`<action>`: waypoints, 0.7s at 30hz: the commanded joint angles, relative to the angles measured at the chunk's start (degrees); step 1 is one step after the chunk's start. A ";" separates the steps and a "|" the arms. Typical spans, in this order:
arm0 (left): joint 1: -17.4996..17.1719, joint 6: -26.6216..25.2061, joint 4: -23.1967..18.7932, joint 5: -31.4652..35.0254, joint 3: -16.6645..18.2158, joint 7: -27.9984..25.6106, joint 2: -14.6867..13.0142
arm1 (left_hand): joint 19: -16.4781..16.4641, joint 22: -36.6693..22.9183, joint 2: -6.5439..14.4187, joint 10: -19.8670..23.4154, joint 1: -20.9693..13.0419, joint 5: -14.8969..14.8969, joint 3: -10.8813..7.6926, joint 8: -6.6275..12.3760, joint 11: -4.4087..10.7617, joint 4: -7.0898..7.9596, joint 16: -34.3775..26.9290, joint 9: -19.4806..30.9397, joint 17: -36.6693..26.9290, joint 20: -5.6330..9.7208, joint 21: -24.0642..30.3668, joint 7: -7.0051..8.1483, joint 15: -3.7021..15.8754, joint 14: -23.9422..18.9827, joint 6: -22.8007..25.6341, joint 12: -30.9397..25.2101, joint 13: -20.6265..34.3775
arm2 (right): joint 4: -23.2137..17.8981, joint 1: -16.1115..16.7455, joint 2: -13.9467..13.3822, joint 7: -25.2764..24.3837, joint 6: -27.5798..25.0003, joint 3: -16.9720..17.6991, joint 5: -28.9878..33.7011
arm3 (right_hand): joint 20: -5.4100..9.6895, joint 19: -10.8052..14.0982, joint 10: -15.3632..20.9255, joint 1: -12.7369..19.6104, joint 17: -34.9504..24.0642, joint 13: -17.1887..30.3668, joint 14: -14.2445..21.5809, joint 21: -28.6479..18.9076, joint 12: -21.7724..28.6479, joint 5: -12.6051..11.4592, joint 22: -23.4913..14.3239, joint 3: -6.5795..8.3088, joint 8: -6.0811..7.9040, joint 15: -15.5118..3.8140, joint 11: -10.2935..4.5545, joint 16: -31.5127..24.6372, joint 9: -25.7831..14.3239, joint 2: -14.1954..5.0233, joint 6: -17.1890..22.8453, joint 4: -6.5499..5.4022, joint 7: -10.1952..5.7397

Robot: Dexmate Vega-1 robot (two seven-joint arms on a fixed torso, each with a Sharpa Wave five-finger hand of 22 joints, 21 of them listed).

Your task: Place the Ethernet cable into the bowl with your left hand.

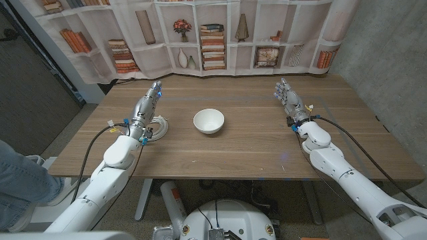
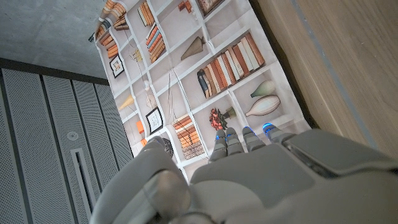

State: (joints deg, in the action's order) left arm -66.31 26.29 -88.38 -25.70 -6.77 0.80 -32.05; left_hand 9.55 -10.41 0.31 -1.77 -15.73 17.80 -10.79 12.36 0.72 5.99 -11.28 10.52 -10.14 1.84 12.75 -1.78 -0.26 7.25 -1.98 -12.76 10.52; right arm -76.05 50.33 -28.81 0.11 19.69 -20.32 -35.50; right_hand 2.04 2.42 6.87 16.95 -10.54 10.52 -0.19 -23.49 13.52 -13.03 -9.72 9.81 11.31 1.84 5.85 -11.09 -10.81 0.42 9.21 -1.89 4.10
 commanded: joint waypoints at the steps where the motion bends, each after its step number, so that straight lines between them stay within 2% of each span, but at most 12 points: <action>1: -1.04 1.13 1.14 -0.68 0.44 0.20 -0.68 | 3.37 -0.12 -0.02 0.30 -0.80 0.32 -0.15 0.28 0.22 -0.47 -0.04 0.25 -0.16 0.78 0.06 -0.29 0.09 -0.27 0.48 -0.29 0.29 | -0.13 -0.01 0.27 -0.50 -0.02 -0.11 0.12 | 1.69 0.48 0.50 0.57 -0.08 0.21 0.12 0.32 -0.18 0.27 -0.32 0.08 0.00 0.28 0.21 0.03 -0.05 -0.43 0.47 0.21 -0.23; 21: -4.31 1.30 -0.09 -0.33 1.57 -1.12 -1.88 | 3.05 -0.13 0.07 0.63 -1.05 0.30 -0.06 0.21 0.29 -0.61 -0.02 0.25 -0.17 0.58 0.03 -0.36 0.14 -0.68 0.82 -0.23 0.30 | -0.22 -0.28 0.40 -0.58 -0.17 -0.49 0.51 | 1.62 0.56 0.55 0.57 -0.09 0.22 0.20 0.78 -0.27 0.34 -0.33 0.03 0.01 0.36 0.26 0.05 -0.05 -0.54 0.56 0.32 -0.19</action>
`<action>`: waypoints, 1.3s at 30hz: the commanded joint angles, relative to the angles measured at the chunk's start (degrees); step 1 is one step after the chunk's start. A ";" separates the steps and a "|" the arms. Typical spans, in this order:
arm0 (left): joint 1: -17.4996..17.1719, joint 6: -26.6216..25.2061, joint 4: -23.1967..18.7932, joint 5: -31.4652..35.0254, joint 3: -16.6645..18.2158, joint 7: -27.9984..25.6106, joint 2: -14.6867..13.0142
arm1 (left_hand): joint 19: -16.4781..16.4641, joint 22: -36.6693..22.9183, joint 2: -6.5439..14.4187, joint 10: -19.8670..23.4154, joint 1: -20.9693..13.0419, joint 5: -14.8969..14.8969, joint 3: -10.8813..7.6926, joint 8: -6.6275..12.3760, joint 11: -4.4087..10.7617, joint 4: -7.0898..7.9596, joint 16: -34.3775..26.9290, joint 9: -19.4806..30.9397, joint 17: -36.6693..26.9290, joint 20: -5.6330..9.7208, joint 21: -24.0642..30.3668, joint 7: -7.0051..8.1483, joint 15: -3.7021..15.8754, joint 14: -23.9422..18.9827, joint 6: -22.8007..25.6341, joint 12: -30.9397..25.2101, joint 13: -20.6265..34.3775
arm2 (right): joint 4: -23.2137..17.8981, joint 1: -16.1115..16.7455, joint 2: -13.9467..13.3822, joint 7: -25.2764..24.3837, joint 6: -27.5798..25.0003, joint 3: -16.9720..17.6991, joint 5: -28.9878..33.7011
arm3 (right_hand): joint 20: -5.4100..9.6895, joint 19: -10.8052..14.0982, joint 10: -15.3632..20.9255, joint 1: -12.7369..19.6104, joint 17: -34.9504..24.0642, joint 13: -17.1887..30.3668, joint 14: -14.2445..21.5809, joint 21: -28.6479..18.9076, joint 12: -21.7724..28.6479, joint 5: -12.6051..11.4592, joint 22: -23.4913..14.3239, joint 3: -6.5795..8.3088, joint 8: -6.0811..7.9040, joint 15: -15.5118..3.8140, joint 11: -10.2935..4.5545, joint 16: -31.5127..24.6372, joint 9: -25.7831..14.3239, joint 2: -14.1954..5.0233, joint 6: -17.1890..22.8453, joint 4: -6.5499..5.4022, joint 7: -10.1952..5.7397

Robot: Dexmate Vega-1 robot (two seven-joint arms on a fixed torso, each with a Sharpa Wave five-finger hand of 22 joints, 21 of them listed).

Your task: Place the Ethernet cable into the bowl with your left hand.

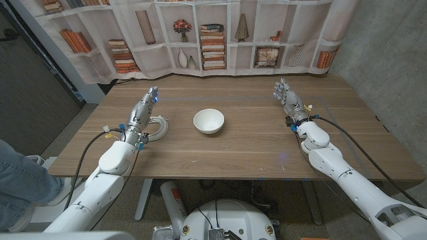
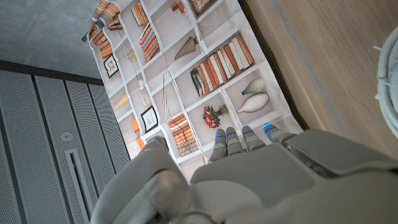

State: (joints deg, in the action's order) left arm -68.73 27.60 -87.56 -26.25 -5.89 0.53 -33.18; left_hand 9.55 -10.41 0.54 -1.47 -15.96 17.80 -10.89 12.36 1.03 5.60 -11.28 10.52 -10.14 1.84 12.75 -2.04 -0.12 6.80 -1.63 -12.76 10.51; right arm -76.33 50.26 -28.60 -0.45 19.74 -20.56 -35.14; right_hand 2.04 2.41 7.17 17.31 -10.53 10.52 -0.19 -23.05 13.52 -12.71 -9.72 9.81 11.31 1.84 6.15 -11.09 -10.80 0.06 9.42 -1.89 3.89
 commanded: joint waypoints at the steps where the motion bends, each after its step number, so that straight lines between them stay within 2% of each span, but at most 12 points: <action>1: -2.07 -0.07 -1.02 0.26 0.76 -0.99 -0.81 | 3.05 -0.13 -0.16 0.32 -0.82 0.30 0.04 0.21 -0.03 -0.22 -0.02 0.25 -0.17 0.57 0.03 -0.07 -0.01 -0.25 0.46 -0.23 0.30 | 0.09 -0.23 0.23 -0.04 -0.19 -0.27 0.17 | 1.64 0.59 0.25 0.21 -0.10 0.23 0.21 0.35 -0.28 0.01 -0.34 0.02 0.00 0.36 -0.03 0.05 -0.06 -0.19 0.34 0.33 0.02; 11: -4.26 -0.24 -2.76 1.55 1.67 -2.84 -1.57 | 3.05 -0.13 -0.09 0.40 -0.96 0.29 0.08 0.14 0.04 -0.29 0.06 0.26 -0.17 0.56 -0.05 -0.04 0.00 -0.29 0.55 -0.16 0.31 | 0.67 -0.54 0.59 0.45 0.17 -0.48 0.14 | 1.59 0.66 0.27 0.21 -0.10 0.23 0.20 0.53 -0.32 0.04 -0.34 0.00 -0.01 0.31 0.01 0.07 -0.06 -0.23 0.33 0.37 0.04; 16: -5.20 -0.74 -3.77 4.06 1.97 -5.60 -1.87 | 3.03 -0.13 -0.01 0.69 -1.08 0.28 0.10 0.16 0.03 -0.35 0.06 0.26 -0.17 0.52 -0.10 0.08 0.11 -0.45 0.82 -0.19 0.31 | 0.97 -0.63 0.80 0.77 0.49 -0.58 0.10 | 1.59 0.70 0.30 0.18 -0.11 0.23 0.17 0.65 -0.33 0.07 -0.35 -0.03 -0.02 0.29 0.02 0.09 -0.06 -0.24 0.30 0.39 -0.01; 39: -7.92 -1.59 -6.26 8.09 2.50 -10.93 -3.56 | 3.04 -0.13 0.48 1.24 -1.75 0.25 0.00 0.12 0.24 -0.65 0.15 0.27 -0.16 0.46 -0.30 0.10 0.33 -0.84 1.44 -0.11 0.31 | 1.93 -0.49 1.63 1.13 1.31 -0.36 -0.66 | 1.58 0.97 0.42 0.24 -0.10 0.24 0.29 1.18 -0.41 0.15 -0.37 -0.09 -0.02 0.30 -0.04 0.10 -0.07 -0.35 0.38 0.58 0.03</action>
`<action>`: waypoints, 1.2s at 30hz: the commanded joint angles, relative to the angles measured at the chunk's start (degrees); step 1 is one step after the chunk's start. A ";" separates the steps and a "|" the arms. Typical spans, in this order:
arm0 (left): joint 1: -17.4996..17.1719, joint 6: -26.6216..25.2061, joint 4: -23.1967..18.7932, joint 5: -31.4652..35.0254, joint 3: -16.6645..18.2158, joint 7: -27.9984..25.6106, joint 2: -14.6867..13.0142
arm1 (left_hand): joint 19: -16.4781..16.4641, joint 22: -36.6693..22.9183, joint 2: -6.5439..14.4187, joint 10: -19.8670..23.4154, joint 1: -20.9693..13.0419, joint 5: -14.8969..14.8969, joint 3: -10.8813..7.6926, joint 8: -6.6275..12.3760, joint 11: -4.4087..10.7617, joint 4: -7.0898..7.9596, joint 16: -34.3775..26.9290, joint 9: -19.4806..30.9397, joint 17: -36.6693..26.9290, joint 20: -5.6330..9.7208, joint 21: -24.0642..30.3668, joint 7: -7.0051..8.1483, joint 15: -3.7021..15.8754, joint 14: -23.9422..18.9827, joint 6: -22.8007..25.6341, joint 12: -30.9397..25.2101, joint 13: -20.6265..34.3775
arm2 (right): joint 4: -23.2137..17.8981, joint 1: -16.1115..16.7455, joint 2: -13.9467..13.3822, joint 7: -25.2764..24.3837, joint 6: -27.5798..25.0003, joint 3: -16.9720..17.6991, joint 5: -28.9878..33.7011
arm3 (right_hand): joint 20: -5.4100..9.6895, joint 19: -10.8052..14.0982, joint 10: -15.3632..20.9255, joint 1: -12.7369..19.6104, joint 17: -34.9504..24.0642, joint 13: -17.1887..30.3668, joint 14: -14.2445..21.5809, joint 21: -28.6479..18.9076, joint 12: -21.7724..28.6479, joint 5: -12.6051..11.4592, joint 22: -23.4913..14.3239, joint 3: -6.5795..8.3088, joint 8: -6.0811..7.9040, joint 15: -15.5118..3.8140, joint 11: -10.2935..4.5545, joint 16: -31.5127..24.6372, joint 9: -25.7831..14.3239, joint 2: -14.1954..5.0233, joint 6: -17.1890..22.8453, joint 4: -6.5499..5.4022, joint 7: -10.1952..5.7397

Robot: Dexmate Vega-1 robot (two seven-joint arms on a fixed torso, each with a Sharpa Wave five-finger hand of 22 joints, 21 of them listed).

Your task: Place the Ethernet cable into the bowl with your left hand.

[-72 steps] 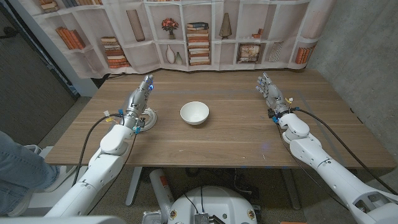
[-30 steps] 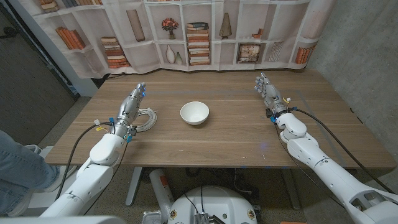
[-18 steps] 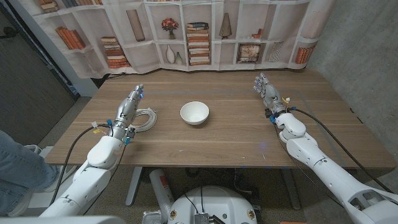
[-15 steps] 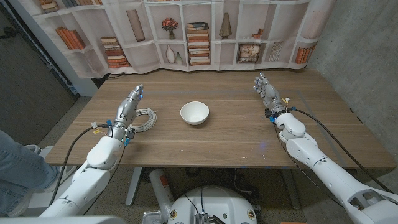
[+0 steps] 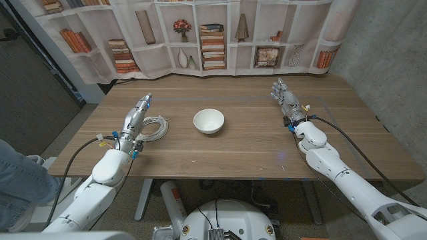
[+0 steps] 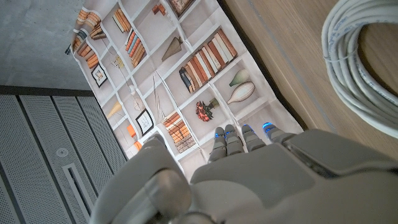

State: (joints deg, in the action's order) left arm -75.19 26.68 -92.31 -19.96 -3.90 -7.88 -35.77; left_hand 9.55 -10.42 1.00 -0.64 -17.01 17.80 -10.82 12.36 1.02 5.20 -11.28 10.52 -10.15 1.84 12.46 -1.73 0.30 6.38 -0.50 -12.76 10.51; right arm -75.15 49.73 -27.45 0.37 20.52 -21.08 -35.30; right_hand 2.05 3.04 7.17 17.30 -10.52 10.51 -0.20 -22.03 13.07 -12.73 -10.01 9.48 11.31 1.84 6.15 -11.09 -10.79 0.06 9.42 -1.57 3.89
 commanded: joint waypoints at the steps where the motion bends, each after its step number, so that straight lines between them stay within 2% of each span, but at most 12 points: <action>1: -1.59 -0.86 -1.68 2.05 0.57 -2.79 -1.08 | 3.03 -0.13 0.04 0.41 -0.72 0.25 -0.07 0.10 0.19 -0.26 0.15 0.27 -0.16 0.48 -0.02 -0.18 -0.11 -0.44 0.30 -0.10 0.31 | 0.88 0.01 0.49 0.43 0.61 0.13 -0.47 | 1.57 0.34 0.43 0.24 -0.11 0.24 0.28 0.19 0.05 0.17 -0.08 0.23 -0.01 0.31 -0.05 0.11 -0.08 -0.35 0.39 0.27 0.00; 24: -4.16 -1.67 -3.56 4.54 1.81 -5.82 -2.20 | 2.94 -0.13 0.35 0.92 -1.22 0.20 -0.08 0.13 0.35 -0.49 0.17 0.28 -0.16 0.47 -0.14 -0.15 -0.11 -0.84 1.00 -0.04 0.31 | 2.02 -0.06 0.95 1.09 1.36 0.47 -1.13 | 1.68 0.72 0.63 0.21 -0.12 0.25 0.46 0.72 0.00 0.25 -0.10 0.12 -0.02 0.25 -0.04 0.10 -0.08 -0.44 0.43 0.42 0.01; 36: -5.35 -1.41 -4.04 6.48 2.22 -7.73 -2.21 | 2.34 -0.14 0.50 1.21 -1.51 0.16 -0.03 0.08 0.15 -0.64 0.19 0.29 -0.17 1.79 -0.01 -0.30 -0.19 -1.14 1.34 0.02 0.32 | 1.37 -0.02 0.68 1.14 1.18 0.47 -1.04 | 1.75 1.11 0.73 0.26 -0.10 0.26 0.62 0.90 -0.01 0.29 -0.10 0.11 -0.01 0.18 -0.12 0.08 -0.08 -0.52 0.49 0.52 -0.03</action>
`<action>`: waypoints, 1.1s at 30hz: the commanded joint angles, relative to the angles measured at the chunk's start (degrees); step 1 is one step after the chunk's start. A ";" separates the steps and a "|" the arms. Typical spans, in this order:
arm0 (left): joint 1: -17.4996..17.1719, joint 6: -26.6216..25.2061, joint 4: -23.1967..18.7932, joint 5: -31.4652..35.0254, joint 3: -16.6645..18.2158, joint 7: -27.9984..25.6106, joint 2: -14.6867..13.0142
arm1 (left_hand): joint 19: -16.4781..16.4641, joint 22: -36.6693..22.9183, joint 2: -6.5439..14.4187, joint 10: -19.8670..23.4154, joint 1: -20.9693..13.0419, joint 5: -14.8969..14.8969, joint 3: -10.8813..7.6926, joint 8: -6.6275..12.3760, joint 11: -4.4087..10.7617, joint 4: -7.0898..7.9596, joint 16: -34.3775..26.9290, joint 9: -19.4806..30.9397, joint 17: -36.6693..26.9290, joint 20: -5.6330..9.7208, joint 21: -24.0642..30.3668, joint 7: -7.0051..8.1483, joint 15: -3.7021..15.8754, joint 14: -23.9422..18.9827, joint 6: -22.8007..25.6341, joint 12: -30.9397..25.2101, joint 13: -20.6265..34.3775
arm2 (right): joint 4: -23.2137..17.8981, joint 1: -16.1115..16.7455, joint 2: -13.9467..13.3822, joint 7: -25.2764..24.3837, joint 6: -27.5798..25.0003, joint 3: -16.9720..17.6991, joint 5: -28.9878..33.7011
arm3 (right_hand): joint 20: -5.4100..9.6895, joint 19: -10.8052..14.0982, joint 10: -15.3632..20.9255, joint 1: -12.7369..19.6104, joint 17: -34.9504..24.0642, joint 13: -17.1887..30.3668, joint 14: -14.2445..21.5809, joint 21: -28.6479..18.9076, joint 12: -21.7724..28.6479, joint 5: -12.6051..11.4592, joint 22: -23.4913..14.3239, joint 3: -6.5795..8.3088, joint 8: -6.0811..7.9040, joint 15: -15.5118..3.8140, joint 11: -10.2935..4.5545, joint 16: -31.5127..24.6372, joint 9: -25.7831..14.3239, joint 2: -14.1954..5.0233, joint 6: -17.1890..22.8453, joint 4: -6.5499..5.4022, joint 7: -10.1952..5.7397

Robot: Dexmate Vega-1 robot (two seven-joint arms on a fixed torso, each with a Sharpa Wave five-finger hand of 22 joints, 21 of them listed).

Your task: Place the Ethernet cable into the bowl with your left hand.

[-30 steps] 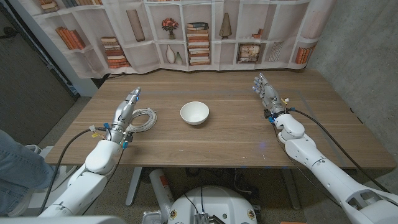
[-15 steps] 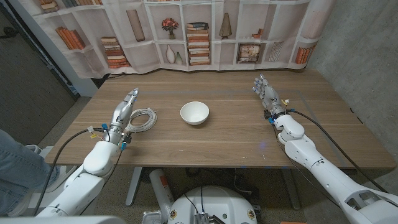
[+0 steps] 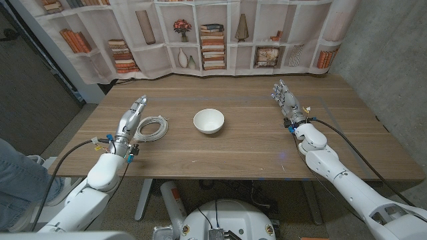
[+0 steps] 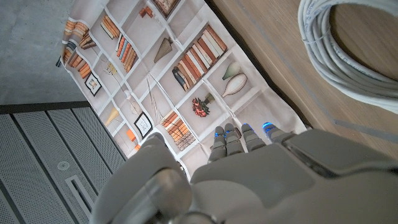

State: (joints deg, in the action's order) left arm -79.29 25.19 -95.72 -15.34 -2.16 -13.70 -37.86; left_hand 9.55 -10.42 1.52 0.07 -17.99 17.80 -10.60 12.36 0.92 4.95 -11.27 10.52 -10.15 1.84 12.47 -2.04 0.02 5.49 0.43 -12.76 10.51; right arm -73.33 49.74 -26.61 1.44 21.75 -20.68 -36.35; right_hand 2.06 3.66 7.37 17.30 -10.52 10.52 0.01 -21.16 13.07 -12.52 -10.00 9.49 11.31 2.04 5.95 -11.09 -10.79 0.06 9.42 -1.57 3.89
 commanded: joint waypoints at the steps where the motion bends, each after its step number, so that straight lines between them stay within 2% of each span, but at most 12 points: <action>1: -1.27 0.22 -0.49 2.00 0.42 -2.04 -0.07 | 2.30 -0.14 -0.01 0.55 -0.56 0.16 -0.24 0.08 0.29 -0.41 0.16 0.29 -0.16 1.83 -0.01 0.10 0.05 -0.37 0.47 0.02 0.32 | -0.46 -0.07 -0.18 0.03 -0.11 0.05 0.05 | 1.74 0.50 0.54 0.26 -0.11 0.25 0.41 0.05 -0.02 0.08 -0.11 0.10 0.00 -0.05 0.07 0.08 -0.09 -0.52 0.51 0.53 -0.05; 16: -1.74 1.62 0.23 6.26 0.06 -6.69 0.13 | 1.78 -0.13 0.13 1.61 -0.90 0.13 -0.14 0.33 0.61 -0.59 0.02 0.30 -0.17 1.80 0.03 0.40 0.48 -1.25 1.75 -0.16 0.32 | 0.26 -0.33 0.16 0.52 0.00 0.10 -0.40 | 1.66 0.70 0.60 0.23 -0.11 0.26 0.52 0.32 -0.06 0.13 -0.12 0.05 0.01 -0.01 -0.13 0.08 -0.09 -0.58 0.60 0.60 0.02; 33: -3.62 -4.06 -3.21 11.96 0.85 -12.05 -0.79 | 1.56 -0.12 0.32 2.31 -1.34 0.18 -0.15 0.42 0.97 -0.81 -0.05 0.30 -0.16 1.49 -0.02 0.61 0.77 -2.00 2.54 -0.20 0.32 | 1.37 -0.82 0.50 1.30 0.06 0.05 -0.75 | 1.59 0.96 0.74 0.21 -0.12 0.26 0.65 0.70 -0.09 0.17 -0.13 -0.02 0.00 -0.01 -0.04 0.09 -0.09 -0.65 0.62 0.71 -0.09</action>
State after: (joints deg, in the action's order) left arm -81.71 24.63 -96.90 -7.10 -1.98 -22.33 -38.07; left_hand 9.55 -10.42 1.82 1.71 -18.75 17.80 -10.72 12.36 1.94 4.48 -11.28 10.52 -10.15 1.84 12.47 -1.37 0.80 3.62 2.53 -12.76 10.51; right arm -72.71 49.21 -26.45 2.29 21.75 -20.61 -36.84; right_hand 2.05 4.05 7.58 17.30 -10.52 10.52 0.32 -20.72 13.07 -12.53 -10.00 9.25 11.31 1.72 5.74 -11.09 -10.78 0.06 9.64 -1.34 3.67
